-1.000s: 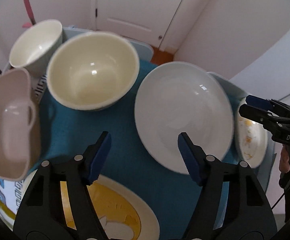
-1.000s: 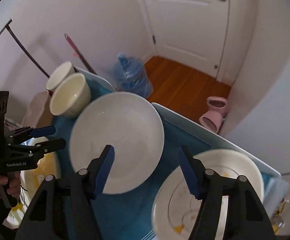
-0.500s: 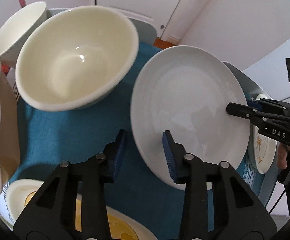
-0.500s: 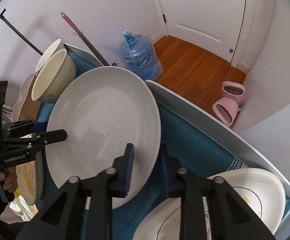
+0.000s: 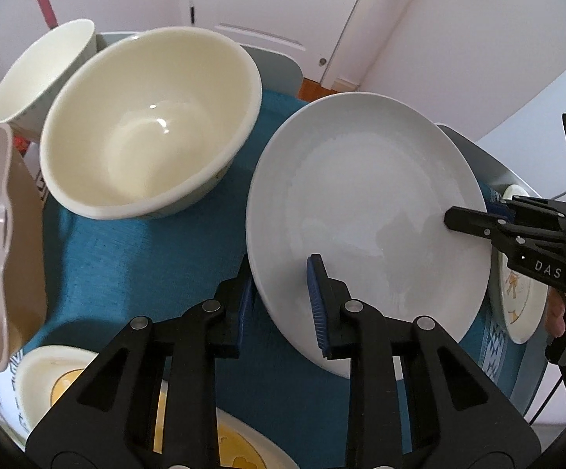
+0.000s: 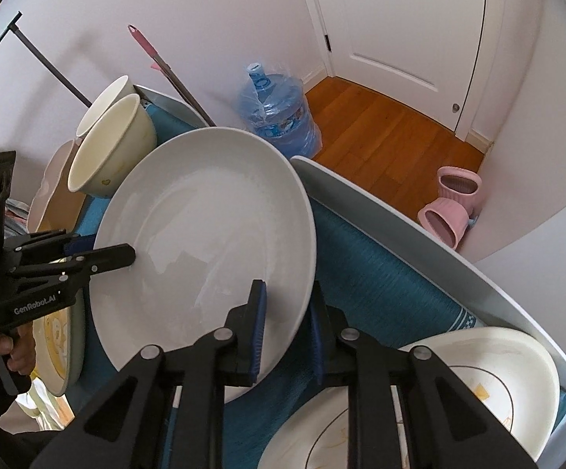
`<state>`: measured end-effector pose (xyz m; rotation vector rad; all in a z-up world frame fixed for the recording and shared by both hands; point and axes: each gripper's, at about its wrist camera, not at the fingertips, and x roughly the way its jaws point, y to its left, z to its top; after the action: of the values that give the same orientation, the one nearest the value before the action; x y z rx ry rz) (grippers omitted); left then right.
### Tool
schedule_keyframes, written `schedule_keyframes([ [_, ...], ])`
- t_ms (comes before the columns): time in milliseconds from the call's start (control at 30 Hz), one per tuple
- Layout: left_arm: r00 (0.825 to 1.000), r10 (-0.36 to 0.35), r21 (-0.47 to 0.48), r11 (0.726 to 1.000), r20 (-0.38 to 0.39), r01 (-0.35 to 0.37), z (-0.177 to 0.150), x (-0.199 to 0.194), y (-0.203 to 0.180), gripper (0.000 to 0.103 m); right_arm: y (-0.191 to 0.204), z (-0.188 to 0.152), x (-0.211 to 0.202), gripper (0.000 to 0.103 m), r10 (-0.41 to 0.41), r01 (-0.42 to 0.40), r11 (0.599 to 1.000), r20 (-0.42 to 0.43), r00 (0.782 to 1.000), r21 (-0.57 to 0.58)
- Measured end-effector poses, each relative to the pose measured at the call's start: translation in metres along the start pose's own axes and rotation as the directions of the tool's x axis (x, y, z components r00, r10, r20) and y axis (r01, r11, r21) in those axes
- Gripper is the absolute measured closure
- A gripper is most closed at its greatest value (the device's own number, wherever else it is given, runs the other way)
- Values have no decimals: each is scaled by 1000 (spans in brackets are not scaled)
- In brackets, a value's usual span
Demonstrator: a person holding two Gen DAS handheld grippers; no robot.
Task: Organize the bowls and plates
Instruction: 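Carry the white dish with both grippers and lower it onto the yellow plate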
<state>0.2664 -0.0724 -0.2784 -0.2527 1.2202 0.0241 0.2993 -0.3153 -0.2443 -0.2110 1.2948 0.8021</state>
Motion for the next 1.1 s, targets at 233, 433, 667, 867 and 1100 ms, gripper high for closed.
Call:
schedule_keyframes([
  [233,999,2,15,1000,36,-3,-5,-19,-7,80,4,-4,-13,84,2,-2,1000,29,1000,-6],
  [433,997,-7,36,999,78,4,-17,-58,-7,80,15,-7,-41,84,3,-2,1000,53,999,-5],
  [667,992,-18,47,999,126,12,-33,-109,10,80,58,-21,-79,84,7,-7,1000,90,996,-5],
  [867,993,-39,110,994,112,27,-60,-141,43,80,110,-51,-86,84,-12,6,999,111,994,53],
  [1100,997,-70,190,980,36,62,-95,-153,91,80,171,-89,-69,84,-48,23,981,122,991,193],
])
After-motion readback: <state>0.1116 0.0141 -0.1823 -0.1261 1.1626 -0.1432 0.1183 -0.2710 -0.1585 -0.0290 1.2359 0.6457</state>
